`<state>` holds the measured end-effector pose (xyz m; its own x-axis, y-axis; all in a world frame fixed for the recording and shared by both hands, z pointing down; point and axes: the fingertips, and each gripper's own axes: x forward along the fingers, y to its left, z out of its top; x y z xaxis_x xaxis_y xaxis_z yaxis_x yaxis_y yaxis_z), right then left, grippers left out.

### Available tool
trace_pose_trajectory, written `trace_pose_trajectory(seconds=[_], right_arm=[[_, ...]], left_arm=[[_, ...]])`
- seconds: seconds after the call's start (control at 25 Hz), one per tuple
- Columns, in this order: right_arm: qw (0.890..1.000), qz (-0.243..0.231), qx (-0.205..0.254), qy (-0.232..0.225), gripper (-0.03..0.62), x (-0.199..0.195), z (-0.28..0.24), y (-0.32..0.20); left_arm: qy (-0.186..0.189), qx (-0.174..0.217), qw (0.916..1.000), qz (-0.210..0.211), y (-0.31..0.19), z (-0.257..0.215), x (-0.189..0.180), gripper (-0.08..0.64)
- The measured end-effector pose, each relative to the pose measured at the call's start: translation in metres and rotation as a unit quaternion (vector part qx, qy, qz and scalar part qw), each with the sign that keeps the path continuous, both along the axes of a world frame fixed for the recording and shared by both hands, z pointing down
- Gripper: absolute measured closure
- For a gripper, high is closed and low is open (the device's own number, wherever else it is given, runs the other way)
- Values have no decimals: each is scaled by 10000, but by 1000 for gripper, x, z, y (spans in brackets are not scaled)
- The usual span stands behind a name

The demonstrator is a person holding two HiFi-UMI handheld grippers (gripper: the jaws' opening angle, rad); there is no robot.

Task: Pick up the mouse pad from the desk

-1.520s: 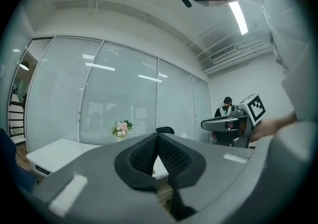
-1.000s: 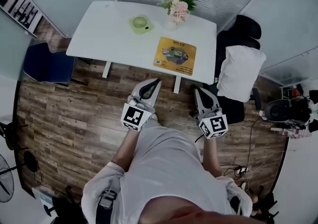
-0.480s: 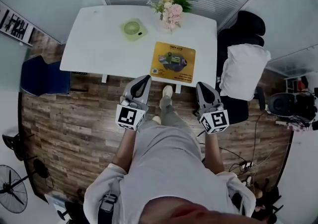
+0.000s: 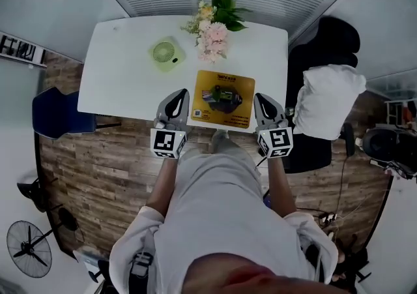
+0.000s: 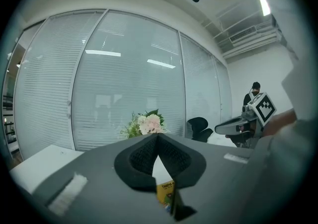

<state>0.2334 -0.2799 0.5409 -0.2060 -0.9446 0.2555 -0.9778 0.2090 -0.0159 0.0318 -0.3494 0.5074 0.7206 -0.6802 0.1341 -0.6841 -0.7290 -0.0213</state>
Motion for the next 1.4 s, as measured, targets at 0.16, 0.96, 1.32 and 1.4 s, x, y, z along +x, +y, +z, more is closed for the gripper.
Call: trace_pose_trajectory(seconds=[0.16,0.96,1.32,1.4], right_arm=[[9986,156,-494,44,592,29,41,-30],[9234,649,-3716,709,360,76,295,-80],[9236,563,-3788,162,417,68,303,-83],[9255,442,-3759,112,487,60,304,-82]], left_arm=[[-112,-171,9997,-113,-35,26,25,565],[-1912,-2584,9465,-276,-120,316,66,365],[-2047,-2404,9488,-44,-119,332,71,411],[-1927,-2595,9462,-173,-119,330,71,425]])
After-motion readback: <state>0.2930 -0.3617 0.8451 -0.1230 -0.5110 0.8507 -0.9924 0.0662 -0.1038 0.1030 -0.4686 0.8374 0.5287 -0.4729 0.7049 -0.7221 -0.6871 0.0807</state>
